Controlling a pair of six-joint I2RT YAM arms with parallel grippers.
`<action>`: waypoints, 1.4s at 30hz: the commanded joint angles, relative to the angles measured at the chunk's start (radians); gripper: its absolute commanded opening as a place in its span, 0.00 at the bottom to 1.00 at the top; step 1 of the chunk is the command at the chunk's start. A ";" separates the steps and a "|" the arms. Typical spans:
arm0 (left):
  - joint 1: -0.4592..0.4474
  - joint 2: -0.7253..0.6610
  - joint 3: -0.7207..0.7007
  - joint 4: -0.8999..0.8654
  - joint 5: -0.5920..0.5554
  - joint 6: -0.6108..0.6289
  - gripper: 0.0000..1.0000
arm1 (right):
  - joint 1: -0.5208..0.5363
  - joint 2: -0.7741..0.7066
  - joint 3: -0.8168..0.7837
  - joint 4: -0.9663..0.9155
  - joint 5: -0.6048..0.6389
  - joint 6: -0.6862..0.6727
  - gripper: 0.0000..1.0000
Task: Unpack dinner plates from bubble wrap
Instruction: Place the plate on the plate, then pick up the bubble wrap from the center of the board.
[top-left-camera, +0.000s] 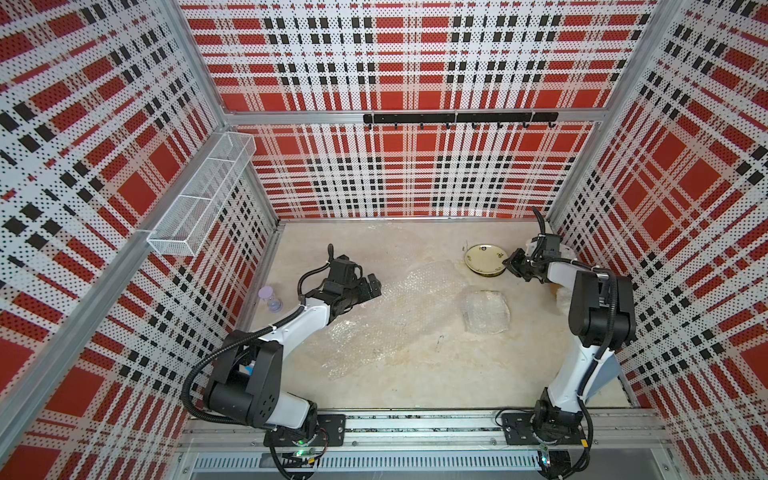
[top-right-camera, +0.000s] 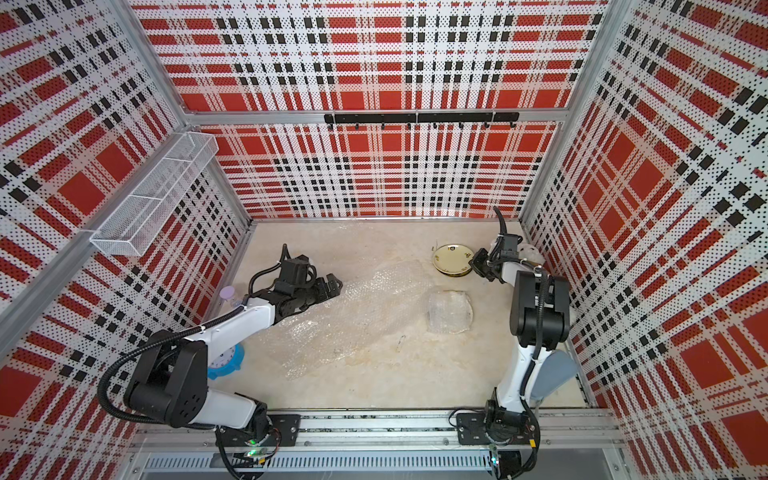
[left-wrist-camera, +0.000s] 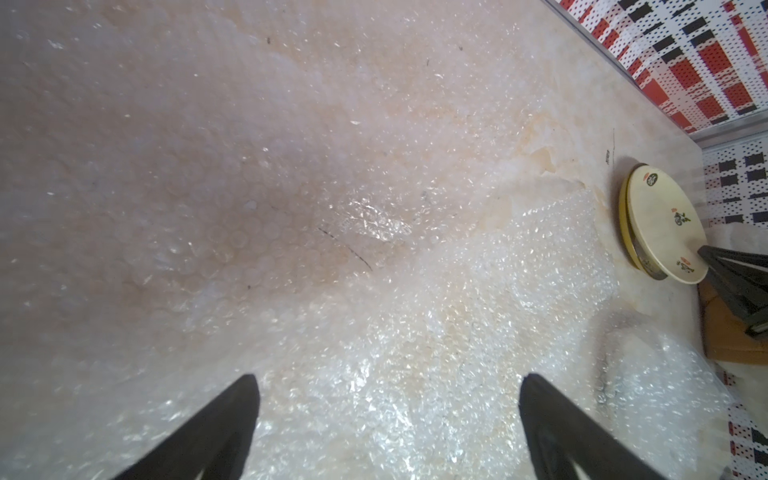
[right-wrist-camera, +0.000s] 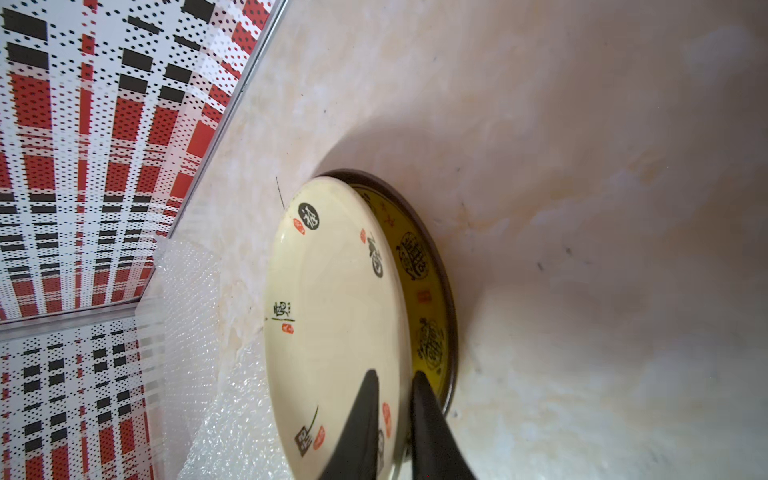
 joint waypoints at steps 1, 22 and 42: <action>0.014 -0.029 0.029 -0.014 -0.003 0.012 0.99 | -0.004 0.017 0.011 0.005 0.008 -0.030 0.19; 0.047 -0.049 0.076 -0.098 -0.014 0.068 0.99 | 0.050 -0.244 -0.117 -0.110 0.147 -0.169 0.63; 0.070 0.439 0.769 -0.663 0.165 0.586 0.99 | 0.142 -0.605 -0.485 -0.153 0.134 -0.151 0.95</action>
